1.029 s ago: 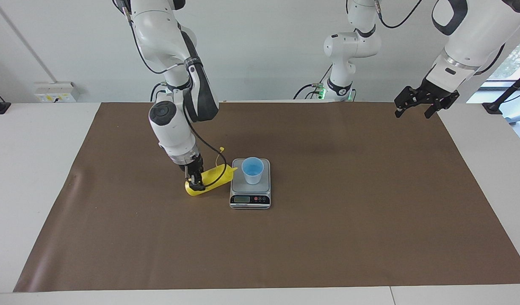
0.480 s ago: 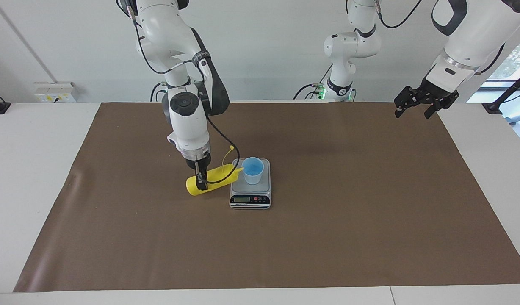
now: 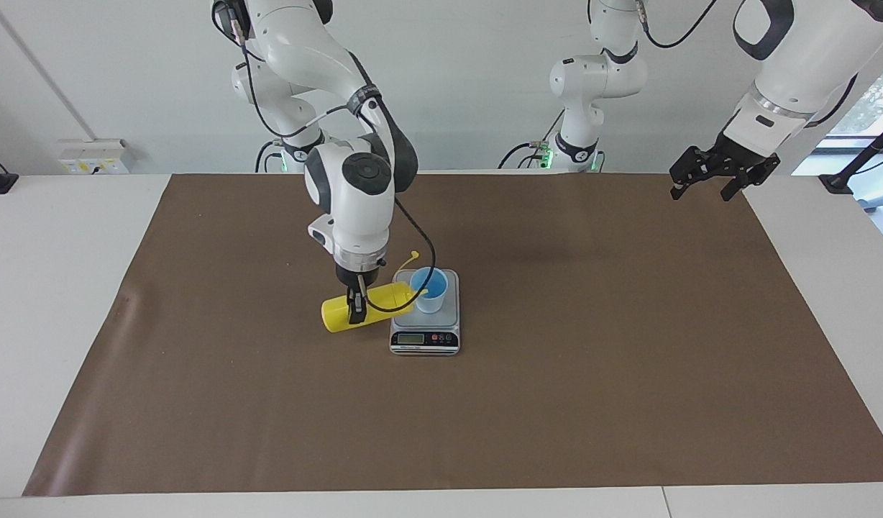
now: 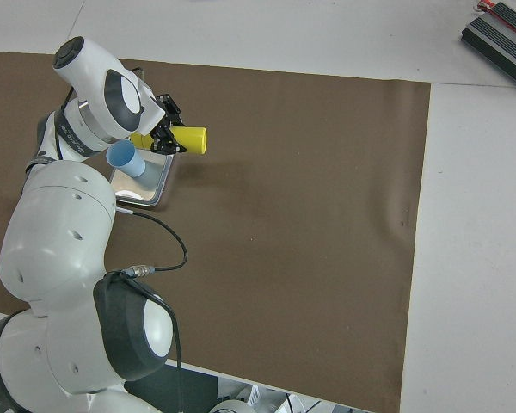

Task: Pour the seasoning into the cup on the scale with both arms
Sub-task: 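Tilt the yellow bottle nozzle down into the cup with the right gripper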

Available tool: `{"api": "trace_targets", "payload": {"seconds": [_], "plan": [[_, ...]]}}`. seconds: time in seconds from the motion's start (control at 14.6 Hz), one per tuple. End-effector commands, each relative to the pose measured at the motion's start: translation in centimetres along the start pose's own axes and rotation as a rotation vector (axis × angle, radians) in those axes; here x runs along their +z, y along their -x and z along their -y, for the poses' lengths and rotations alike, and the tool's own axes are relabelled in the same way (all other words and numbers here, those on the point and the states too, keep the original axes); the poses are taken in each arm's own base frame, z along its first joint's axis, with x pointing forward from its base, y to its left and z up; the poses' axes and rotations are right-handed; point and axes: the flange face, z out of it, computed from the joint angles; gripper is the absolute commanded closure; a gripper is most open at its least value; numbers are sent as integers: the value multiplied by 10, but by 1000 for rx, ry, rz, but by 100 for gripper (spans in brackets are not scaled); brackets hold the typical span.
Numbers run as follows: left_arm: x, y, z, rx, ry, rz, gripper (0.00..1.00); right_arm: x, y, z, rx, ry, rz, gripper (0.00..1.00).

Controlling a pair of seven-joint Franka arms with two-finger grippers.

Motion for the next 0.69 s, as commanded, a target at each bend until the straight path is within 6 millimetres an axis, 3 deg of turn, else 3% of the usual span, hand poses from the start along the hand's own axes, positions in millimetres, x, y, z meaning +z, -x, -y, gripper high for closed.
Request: {"api": "trace_targets", "payload": {"seconds": [0.0,0.62], "plan": [[-4,3,3,10,-18,5,0,-8,-5,4,-9,0,-75,100],[-4,3,3,10,-18,5,0,-17,13,-5,-148,-5,-227,100]]}}
